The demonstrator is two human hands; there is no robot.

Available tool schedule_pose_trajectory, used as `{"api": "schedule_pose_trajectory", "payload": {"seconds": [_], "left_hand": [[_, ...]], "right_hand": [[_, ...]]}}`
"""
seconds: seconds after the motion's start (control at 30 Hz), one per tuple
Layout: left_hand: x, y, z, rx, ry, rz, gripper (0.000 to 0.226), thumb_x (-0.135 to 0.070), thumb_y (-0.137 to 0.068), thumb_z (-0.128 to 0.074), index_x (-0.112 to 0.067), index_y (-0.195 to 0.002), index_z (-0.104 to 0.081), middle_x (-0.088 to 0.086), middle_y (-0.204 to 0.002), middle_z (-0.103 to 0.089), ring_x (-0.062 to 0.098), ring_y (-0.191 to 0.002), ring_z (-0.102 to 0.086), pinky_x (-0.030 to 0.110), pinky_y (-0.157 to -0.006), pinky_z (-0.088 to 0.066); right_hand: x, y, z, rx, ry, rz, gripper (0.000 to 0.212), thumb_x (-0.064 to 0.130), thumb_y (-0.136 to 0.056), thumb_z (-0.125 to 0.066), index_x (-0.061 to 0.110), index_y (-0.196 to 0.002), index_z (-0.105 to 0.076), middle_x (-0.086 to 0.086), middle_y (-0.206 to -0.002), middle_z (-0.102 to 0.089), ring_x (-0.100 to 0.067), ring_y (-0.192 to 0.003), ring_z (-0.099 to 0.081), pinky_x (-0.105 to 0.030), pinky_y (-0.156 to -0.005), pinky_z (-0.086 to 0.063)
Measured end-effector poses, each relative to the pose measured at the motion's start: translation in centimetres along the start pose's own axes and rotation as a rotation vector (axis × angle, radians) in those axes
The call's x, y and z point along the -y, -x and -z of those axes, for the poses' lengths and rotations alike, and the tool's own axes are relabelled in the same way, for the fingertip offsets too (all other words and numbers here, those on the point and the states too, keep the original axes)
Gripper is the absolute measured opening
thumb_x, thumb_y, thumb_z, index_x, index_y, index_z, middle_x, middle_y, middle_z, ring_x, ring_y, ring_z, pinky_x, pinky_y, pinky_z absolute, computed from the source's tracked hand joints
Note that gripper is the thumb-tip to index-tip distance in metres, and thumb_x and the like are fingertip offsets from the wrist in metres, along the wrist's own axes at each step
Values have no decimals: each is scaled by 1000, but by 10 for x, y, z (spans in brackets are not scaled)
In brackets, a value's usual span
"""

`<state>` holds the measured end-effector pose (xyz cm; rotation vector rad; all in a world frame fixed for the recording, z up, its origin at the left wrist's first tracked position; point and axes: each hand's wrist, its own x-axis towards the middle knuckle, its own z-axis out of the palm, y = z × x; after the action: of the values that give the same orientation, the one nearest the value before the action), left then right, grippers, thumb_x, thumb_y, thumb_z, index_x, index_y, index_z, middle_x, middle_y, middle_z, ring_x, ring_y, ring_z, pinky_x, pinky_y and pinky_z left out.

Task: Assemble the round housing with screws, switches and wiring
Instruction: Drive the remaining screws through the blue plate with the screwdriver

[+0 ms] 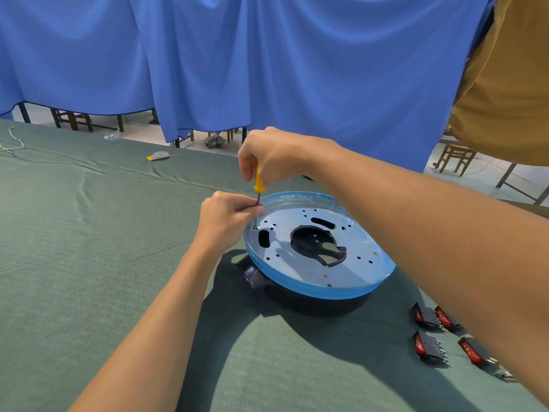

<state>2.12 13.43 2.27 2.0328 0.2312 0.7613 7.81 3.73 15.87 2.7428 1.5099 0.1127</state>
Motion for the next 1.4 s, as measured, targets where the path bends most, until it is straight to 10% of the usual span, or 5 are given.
{"api": "schedule_pose_trajectory", "payload": {"seconds": [0.33, 0.53, 0.97, 1.17, 1.4], "left_hand": [[2, -2, -1, -49, -21, 14, 11, -25, -70, -86, -18, -76, -79, -2, -70, -74, 17, -73, -71, 44, -80, -55], [0, -3, -1, -48, -94, -1, 19, -30, -71, -85, -28, -62, -68, -12, -59, -65, 8, -59, -59, 38, -73, -54], [3, -8, -3, -35, -93, 28, 29, -29, -68, -87, -21, -59, -60, -10, -60, -62, 2, -59, -54, 22, -54, -40], [4, -9, 2, 20, -29, 15, 22, -21, -71, -85, -25, -59, -67, -4, -60, -66, 9, -57, -55, 27, -59, -42], [3, -9, 2, 45, -44, 8, 6, -20, -76, -81, -21, -72, -77, -5, -68, -72, 15, -71, -65, 36, -68, -51]], "right_hand": [[-2, 2, -2, 19, -156, -46, 38, 7, -82, -66, 22, -117, -63, 1, -113, -61, -19, -98, -59, -25, -68, -47], [-7, 1, -4, -66, -222, -111, 14, 14, -84, -65, 19, -97, -67, -6, -99, -64, -18, -75, -68, -22, -54, -51], [-1, 0, -2, -67, -101, -5, 22, 7, -76, -76, 25, -82, -64, -2, -93, -62, -17, -87, -59, -27, -63, -46], [4, -6, -10, -155, -76, -80, 27, 18, -80, -74, 18, -69, -50, -2, -70, -54, -19, -60, -69, -33, -61, -57], [2, -10, -17, -152, 22, -136, 34, 39, -93, -58, 16, -73, -43, -1, -74, -47, -16, -51, -63, -25, -45, -37]]}}
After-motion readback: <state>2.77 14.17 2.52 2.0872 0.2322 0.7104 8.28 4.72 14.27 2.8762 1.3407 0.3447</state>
